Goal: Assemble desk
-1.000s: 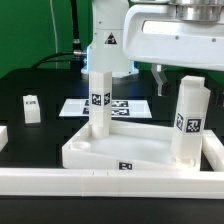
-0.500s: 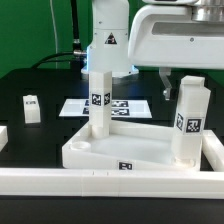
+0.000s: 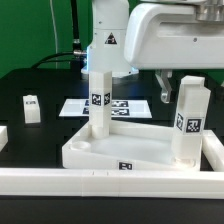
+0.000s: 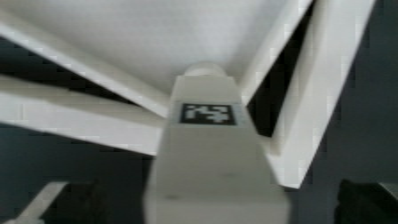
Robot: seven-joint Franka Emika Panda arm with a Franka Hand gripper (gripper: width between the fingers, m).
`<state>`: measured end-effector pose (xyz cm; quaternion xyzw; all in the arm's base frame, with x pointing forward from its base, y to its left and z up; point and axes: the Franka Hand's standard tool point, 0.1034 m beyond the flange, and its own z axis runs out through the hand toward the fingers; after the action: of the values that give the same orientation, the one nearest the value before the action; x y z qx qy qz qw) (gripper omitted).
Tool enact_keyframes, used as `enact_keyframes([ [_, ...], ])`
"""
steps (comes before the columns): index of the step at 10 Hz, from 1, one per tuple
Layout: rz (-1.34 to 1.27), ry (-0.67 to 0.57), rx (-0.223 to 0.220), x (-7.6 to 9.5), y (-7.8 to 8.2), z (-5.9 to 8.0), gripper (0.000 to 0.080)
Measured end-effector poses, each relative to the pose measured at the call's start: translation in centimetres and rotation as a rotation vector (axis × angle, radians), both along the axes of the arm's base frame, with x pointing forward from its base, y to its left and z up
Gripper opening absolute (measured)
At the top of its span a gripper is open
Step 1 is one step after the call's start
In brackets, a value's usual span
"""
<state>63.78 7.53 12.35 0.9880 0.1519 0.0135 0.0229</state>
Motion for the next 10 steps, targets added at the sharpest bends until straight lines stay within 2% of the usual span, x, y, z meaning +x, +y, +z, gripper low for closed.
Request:
enact_keyframes([
  [1,-0.007,0.000,0.000,0.04,-0.38,0.00,0.0649],
  [2,-0.013,0.000,0.000,0.08,-0.75,0.00,0.0524],
  [3,-0.015,0.000,0.000,0.09,-0.80,0.00,0.0524],
  [4,-0.015,0.000,0.000,0.09,-0.81,0.00,0.0384],
  [5,-0.015,0.001,0.000,0.06,-0.83,-0.03,0.0292],
  [8,-0.058,-0.001,0.002,0.07,-0.88,-0.03,0.0292],
  [10,-0.194,-0.006,0.008,0.06,-0.85,-0.03,0.0292],
])
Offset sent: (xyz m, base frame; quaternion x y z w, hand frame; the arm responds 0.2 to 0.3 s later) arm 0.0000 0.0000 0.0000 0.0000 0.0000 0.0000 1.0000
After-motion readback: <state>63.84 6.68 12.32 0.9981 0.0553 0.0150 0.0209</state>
